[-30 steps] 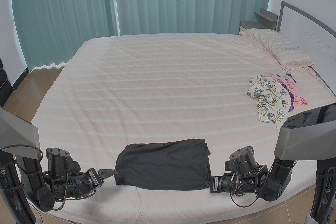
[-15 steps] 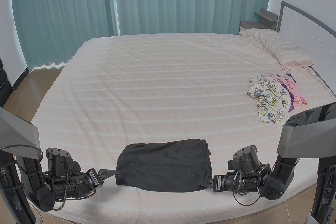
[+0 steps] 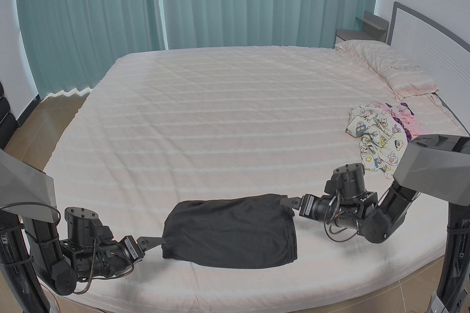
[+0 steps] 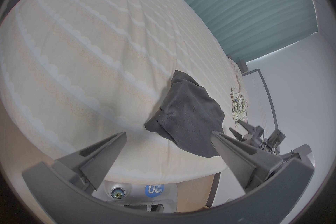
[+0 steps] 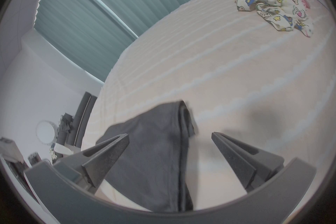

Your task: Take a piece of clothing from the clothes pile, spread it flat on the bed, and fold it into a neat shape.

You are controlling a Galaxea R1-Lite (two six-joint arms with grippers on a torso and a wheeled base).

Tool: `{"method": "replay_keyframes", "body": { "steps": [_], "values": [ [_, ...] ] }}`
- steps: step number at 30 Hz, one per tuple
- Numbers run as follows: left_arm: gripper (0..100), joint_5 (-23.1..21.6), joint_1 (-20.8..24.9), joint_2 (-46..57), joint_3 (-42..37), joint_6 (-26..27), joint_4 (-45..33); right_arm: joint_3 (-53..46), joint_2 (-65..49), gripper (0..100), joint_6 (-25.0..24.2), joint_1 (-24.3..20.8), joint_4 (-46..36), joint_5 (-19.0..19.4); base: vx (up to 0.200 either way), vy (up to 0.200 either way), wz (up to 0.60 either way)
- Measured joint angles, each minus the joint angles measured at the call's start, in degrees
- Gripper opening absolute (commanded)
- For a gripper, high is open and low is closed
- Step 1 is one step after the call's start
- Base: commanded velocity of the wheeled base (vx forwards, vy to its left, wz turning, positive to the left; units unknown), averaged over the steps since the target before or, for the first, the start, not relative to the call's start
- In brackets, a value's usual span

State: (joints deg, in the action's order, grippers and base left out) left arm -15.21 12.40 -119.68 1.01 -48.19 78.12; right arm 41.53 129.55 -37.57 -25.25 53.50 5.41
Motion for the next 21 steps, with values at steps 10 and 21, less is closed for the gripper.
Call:
{"method": "replay_keyframes", "body": {
  "steps": [10, 21],
  "values": [
    [100, 0.05, 0.0, -0.22, 0.0, -0.34, 0.0, 21.0, 7.66, 100, -2.79, 0.69, -12.53, -0.33, 0.0, 0.0, 0.0],
    [100, 0.09, 0.0, -0.37, 0.0, -0.39, 0.0, 30.49, 13.78, 0, -3.21, -0.22, -18.93, -0.52, 0.0, 0.0, 0.0]
  ]
}}
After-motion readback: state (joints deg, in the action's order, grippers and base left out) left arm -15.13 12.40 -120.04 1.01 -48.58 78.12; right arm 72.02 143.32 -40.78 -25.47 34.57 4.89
